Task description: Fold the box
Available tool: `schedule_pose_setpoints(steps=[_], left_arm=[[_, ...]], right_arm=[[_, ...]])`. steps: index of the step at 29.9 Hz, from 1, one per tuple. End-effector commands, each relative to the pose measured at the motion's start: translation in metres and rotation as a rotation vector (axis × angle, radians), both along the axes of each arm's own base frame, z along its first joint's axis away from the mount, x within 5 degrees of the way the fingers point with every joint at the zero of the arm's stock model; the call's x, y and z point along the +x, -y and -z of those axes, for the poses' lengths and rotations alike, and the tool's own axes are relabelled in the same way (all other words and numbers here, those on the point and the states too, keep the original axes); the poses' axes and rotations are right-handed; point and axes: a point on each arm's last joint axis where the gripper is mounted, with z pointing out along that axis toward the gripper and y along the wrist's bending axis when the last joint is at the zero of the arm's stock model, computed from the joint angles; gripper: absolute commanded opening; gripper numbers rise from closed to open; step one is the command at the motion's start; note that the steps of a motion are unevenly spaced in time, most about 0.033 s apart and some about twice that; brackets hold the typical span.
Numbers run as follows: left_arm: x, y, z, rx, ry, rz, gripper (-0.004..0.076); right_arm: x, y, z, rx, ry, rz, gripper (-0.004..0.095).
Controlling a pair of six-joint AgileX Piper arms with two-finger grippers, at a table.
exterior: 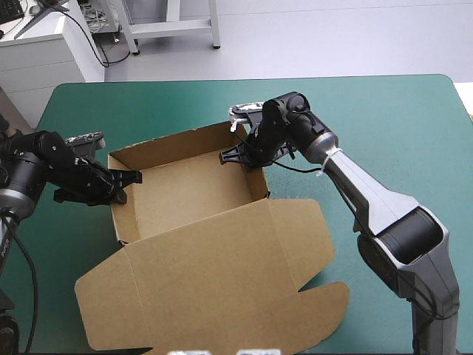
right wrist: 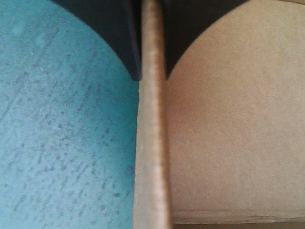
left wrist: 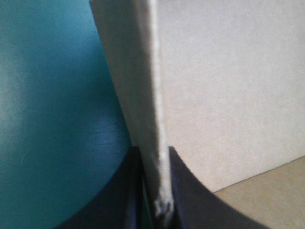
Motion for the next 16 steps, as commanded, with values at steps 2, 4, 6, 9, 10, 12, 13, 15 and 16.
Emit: schedule_pose_setpoints(steps=[2, 4, 6, 9, 10, 12, 13, 15, 16], left_arm=[[-0.004, 0.01, -0.018, -0.093, 0.07, 0.011, -0.0008], [-0.002, 0.01, -0.019, -0.092, 0.089, 0.005, -0.0009], [0.0, 0.009, -0.022, -0.092, 0.118, -0.002, -0.0009], [0.007, 0.011, -0.026, -0.086, 0.142, 0.005, -0.0009], [0.01, 0.013, -0.029, -0.084, 0.151, 0.014, -0.0009], [0.018, 0.019, -0.034, -0.084, 0.164, 0.031, -0.0009], [0.022, 0.023, -0.036, -0.079, 0.167, 0.043, -0.0009], [0.03, 0.03, -0.038, -0.058, 0.168, 0.055, -0.0009], [0.035, 0.035, -0.038, -0.037, 0.161, 0.067, -0.0009]], right_arm=[[-0.012, -0.004, -0.046, 0.183, 0.093, 0.007, -0.0015], [-0.012, -0.001, -0.046, 0.151, 0.105, 0.002, -0.0015], [-0.011, 0.004, -0.046, 0.091, 0.119, 0.003, -0.0015], [-0.011, 0.013, -0.042, -0.018, 0.123, 0.007, -0.0015], [-0.011, 0.015, -0.041, -0.051, 0.126, 0.01, -0.0015], [-0.01, 0.018, -0.041, -0.081, 0.131, 0.013, -0.0015], [-0.01, 0.018, -0.042, -0.08, 0.133, 0.013, -0.0015], [-0.01, 0.018, -0.043, -0.08, 0.137, 0.014, -0.0015], [-0.01, 0.019, -0.044, -0.086, 0.145, 0.016, -0.0015]])
